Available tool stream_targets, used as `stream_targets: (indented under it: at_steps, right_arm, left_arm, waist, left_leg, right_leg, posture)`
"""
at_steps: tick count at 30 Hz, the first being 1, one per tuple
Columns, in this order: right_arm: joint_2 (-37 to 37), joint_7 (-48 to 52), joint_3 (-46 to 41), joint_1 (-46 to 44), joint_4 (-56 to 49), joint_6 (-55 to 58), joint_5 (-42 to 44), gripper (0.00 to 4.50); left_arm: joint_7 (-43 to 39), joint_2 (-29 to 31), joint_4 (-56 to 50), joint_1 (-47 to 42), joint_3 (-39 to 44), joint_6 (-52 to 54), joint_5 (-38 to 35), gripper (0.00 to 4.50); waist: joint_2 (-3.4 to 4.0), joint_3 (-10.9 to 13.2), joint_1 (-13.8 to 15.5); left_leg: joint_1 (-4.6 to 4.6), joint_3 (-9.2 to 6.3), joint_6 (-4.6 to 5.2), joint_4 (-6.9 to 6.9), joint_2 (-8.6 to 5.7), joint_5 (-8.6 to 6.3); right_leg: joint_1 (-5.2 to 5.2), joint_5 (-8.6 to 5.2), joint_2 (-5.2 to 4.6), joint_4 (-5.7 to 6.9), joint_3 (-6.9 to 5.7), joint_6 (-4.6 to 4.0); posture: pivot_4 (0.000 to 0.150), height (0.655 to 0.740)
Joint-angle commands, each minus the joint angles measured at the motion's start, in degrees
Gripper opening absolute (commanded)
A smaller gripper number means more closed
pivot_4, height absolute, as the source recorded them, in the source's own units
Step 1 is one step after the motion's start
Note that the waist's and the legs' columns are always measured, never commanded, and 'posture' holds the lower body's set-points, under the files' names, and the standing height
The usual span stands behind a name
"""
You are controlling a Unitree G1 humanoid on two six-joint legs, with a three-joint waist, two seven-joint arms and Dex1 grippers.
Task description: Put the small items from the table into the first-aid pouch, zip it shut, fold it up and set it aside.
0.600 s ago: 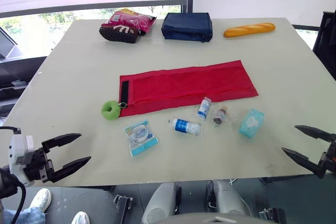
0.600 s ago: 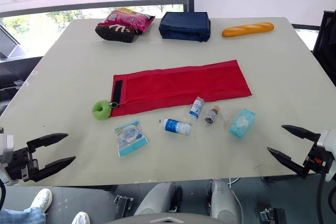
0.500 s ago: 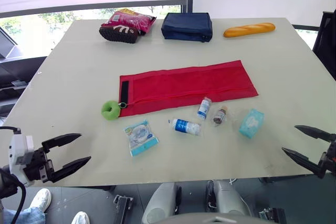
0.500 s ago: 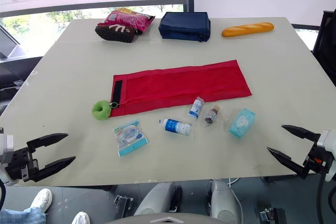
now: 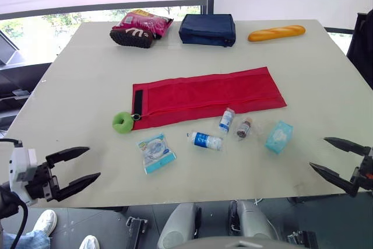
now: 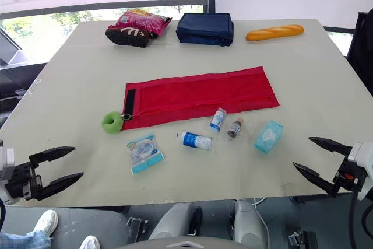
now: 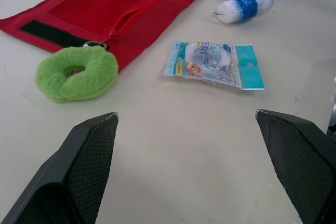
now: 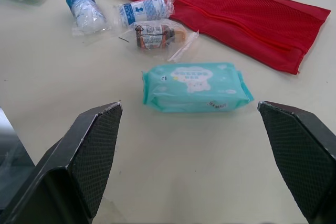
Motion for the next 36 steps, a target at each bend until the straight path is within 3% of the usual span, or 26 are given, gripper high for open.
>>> stream_targets:
  at_steps: [1,4,12,22,33,36]
  right_arm:
    - [-0.09,0.03,0.09,0.02,-1.65,0.12,1.52,4.43]
    - [0.05,-0.39,0.62,-0.81,-2.96,0.39,2.42,4.43]
    - [0.24,-4.94,6.79,-5.37,-14.08,5.09,6.69,4.43]
    - [0.02,-10.93,20.34,-20.04,-23.82,13.09,11.79,4.43]
    - [-1.01,-12.7,25.53,-24.12,-25.7,14.47,8.98,4.43]
    - [-0.87,-12.5,25.63,-23.9,-25.15,13.71,7.77,4.5]
  left_arm:
    - [-0.25,0.72,-2.78,1.56,0.78,2.08,-1.29,4.5]
    - [3.14,0.38,-8.34,4.05,-1.1,9.12,-2.17,4.5]
    - [21.25,1.84,-26.72,5.3,-8.71,34.9,-3.66,4.5]
    - [47.71,-7.75,-35.18,-9.8,-13.45,65.61,-17.93,4.5]
    - [57.09,-9.88,-32.6,-13.32,-10.42,73.64,-22.05,4.5]
    - [57.63,-10.04,-31.65,-13.71,-10.55,73.68,-22.11,3.73]
  waist:
    - [0.01,0.0,-0.01]
    - [0.02,0.02,-0.11]
    - [0.07,0.11,-0.06]
    - [0.05,0.14,0.06]
    - [0.06,0.13,0.2]
    - [0.09,0.12,0.16]
  left_leg:
    - [0.0,0.0,0.0,0.0,0.0,0.0]
    - [-0.01,0.0,0.0,-0.01,0.0,0.0]
    - [0.01,0.0,-0.01,-0.01,0.06,0.0]
    - [0.0,-0.03,-0.07,0.01,-0.04,0.04]
    - [0.06,-0.16,-0.3,0.0,-0.12,0.18]
    - [0.1,-0.17,-0.35,0.0,-0.11,0.21]
  right_leg:
    - [0.0,0.0,0.0,0.0,0.0,0.0]
    - [0.0,0.0,0.0,-0.02,0.0,0.0]
    - [0.01,0.01,0.06,-0.01,0.02,0.02]
    - [-0.01,0.19,0.06,0.01,0.03,0.32]
    - [0.01,0.19,0.06,0.13,0.03,0.3]
    - [0.01,0.18,0.06,0.21,0.03,0.29]
  posture:
    - [0.15,0.7397]
    - [0.15,0.7397]
    - [0.15,0.7397]
    - [0.15,0.7397]
    - [0.15,0.7397]
    - [0.15,0.7397]
